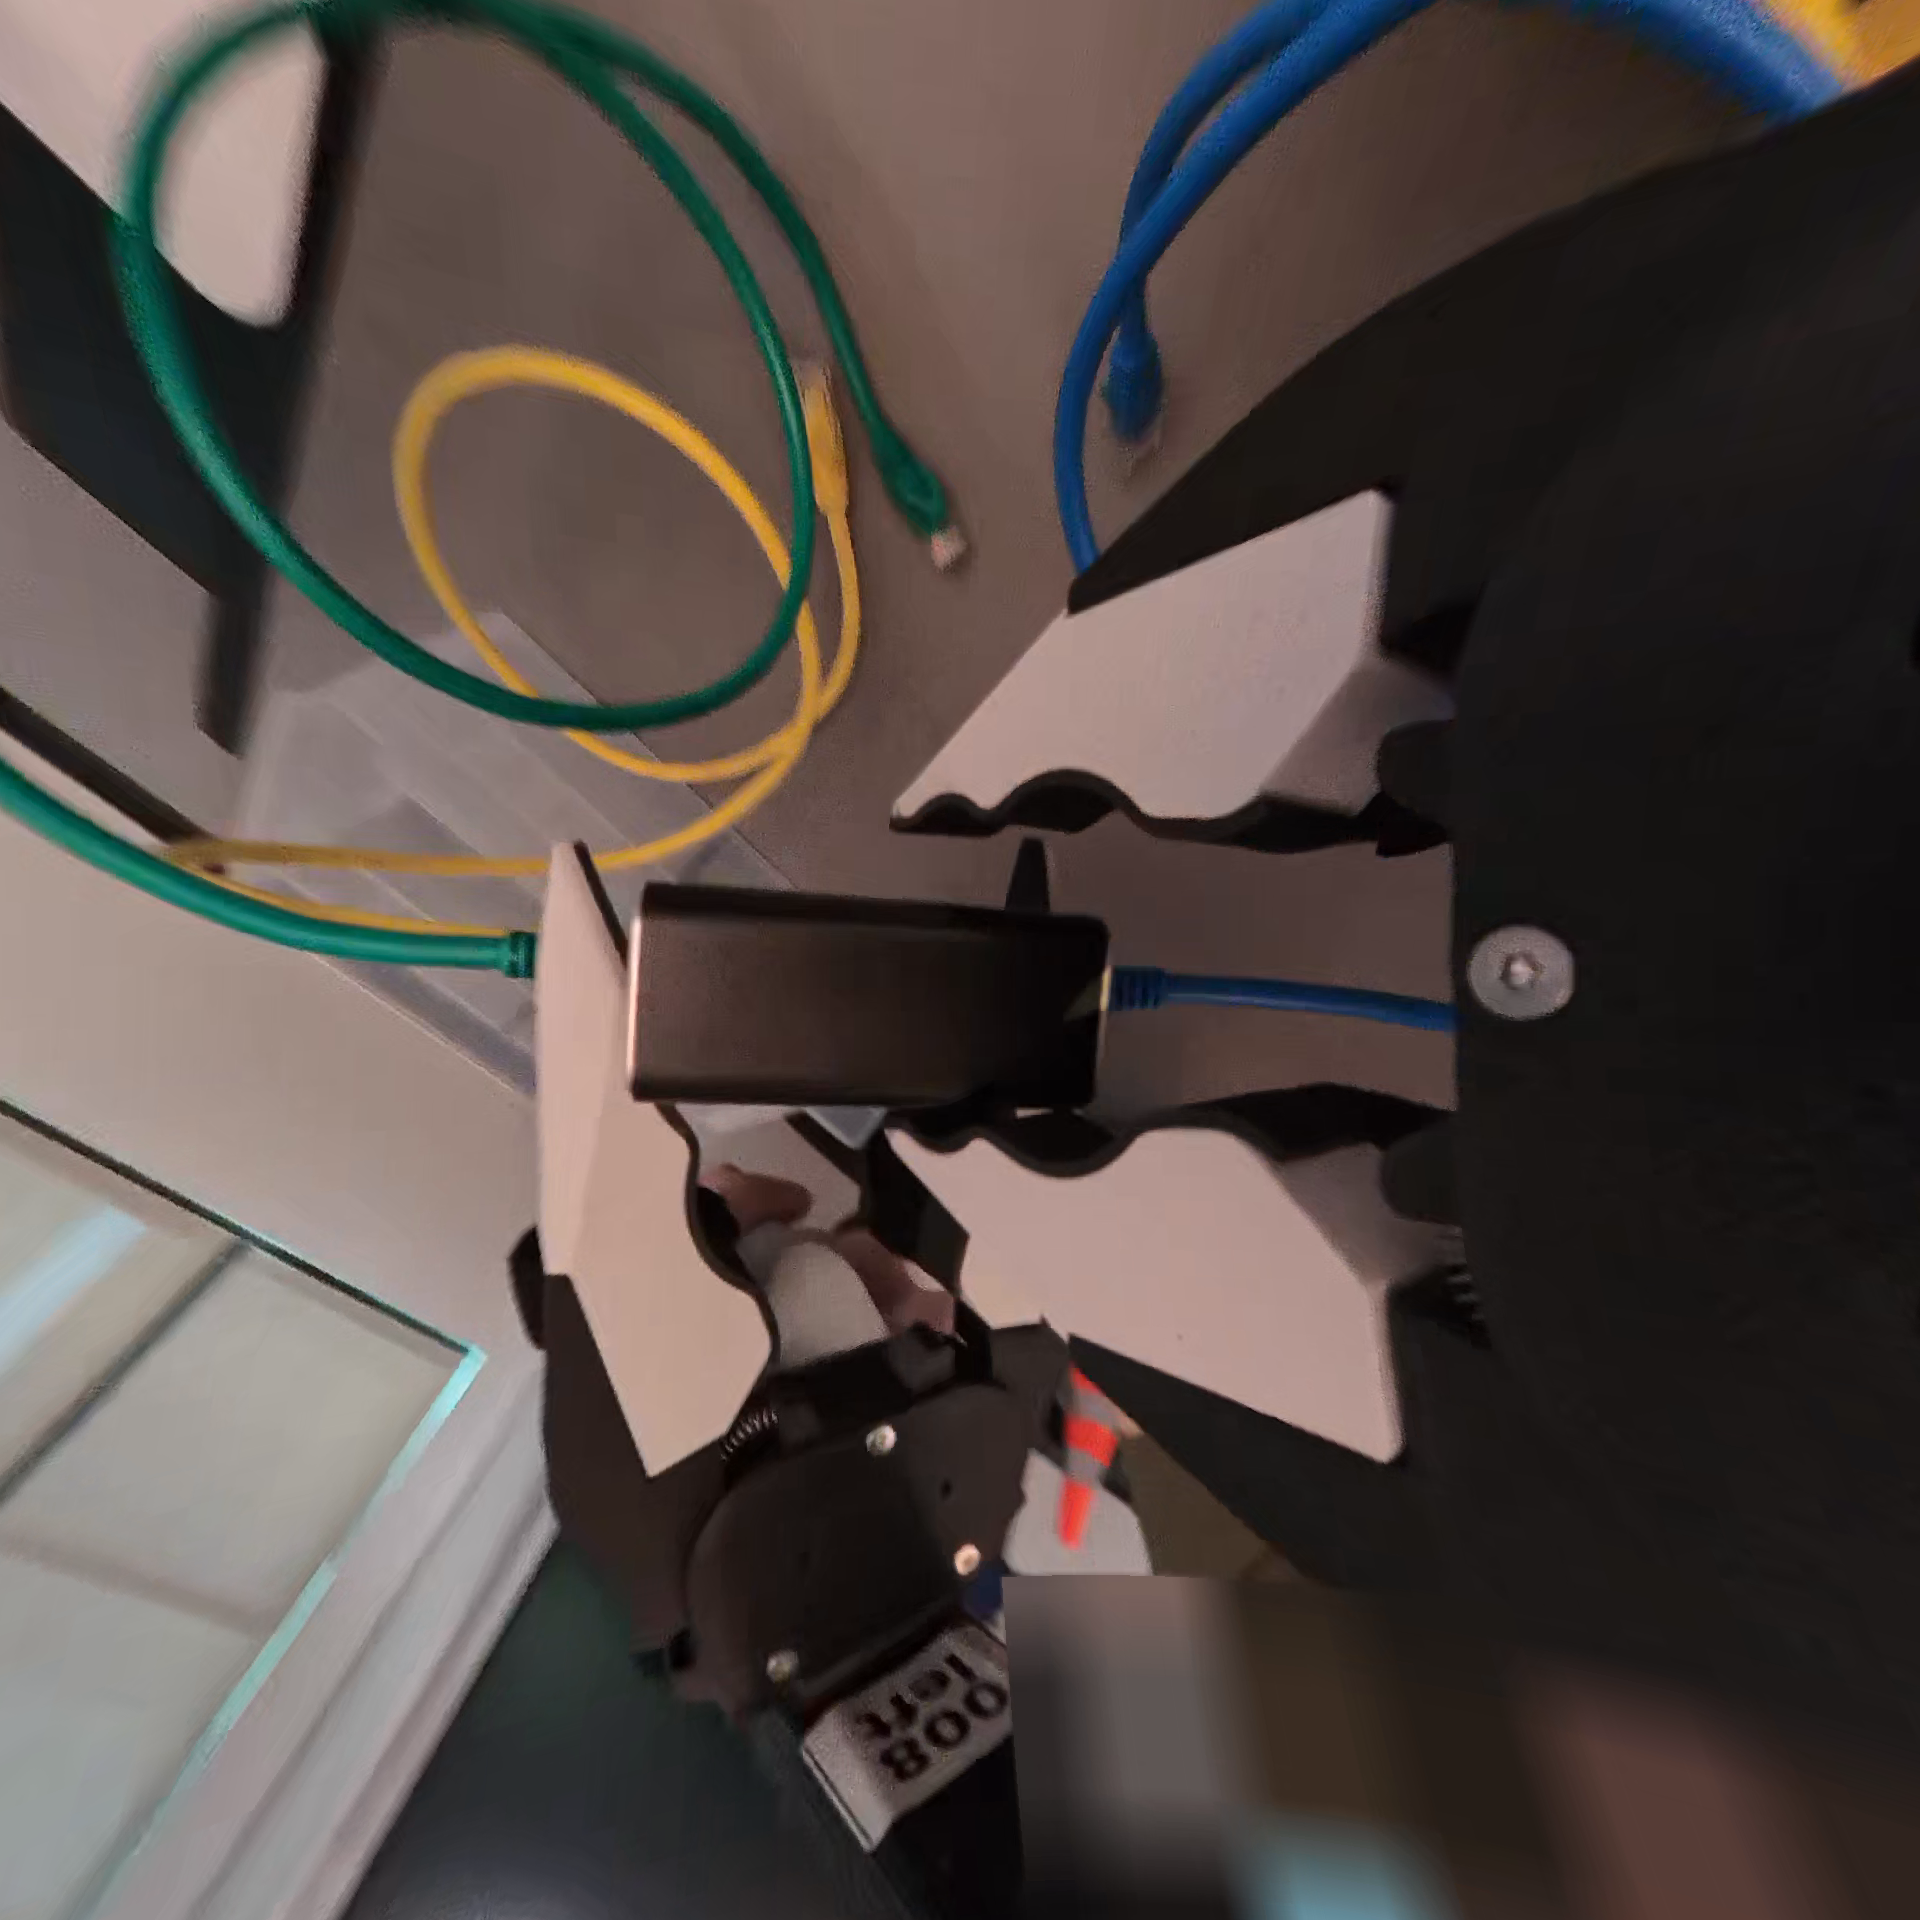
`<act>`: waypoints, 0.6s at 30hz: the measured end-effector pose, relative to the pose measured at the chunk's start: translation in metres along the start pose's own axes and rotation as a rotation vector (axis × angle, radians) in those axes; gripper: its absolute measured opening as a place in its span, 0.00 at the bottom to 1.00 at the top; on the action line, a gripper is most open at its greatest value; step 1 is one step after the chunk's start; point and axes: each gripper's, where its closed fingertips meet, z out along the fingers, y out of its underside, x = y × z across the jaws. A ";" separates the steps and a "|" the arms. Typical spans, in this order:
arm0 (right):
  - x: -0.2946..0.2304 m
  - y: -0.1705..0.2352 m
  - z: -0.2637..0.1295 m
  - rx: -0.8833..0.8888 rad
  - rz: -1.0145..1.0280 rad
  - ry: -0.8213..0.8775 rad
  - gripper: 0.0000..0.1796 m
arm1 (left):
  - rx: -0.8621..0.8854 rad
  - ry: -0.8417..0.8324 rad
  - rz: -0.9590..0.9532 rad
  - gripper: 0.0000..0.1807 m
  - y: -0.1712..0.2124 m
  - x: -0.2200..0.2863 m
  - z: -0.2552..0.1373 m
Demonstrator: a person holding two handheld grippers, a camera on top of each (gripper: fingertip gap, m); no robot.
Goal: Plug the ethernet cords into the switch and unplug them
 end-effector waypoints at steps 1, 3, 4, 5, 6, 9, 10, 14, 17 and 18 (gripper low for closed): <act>-0.005 0.004 0.003 -0.027 0.025 -0.070 0.22 | -0.014 0.011 0.019 0.46 0.001 0.003 0.002; 0.003 0.011 0.007 -0.070 0.045 -0.071 0.20 | -0.047 0.041 0.045 0.47 0.007 0.011 0.007; 0.007 0.014 0.008 -0.089 0.043 -0.065 0.20 | -0.057 0.049 0.049 0.47 0.009 0.014 0.010; 0.010 0.015 0.009 -0.091 0.073 -0.073 0.19 | -0.061 0.035 0.056 0.51 0.010 0.013 0.013; 0.013 0.014 0.010 -0.085 0.112 -0.090 0.19 | -0.061 0.000 0.068 0.55 0.010 0.009 0.013; 0.012 0.010 0.006 -0.062 0.188 -0.195 0.19 | -0.031 -0.069 0.097 0.58 0.006 0.001 0.009; 0.009 0.007 0.003 -0.048 0.205 -0.237 0.19 | -0.011 -0.088 0.100 0.58 0.004 -0.001 0.006; -0.007 -0.010 -0.017 0.029 0.257 -0.402 0.19 | 0.035 -0.143 0.128 0.58 0.002 -0.007 -0.002; -0.012 -0.011 -0.028 0.025 0.309 -0.485 0.19 | 0.122 -0.276 0.185 0.56 -0.012 -0.019 -0.015; -0.012 -0.008 -0.028 0.005 0.321 -0.491 0.19 | 0.158 -0.304 0.209 0.53 -0.018 -0.019 -0.019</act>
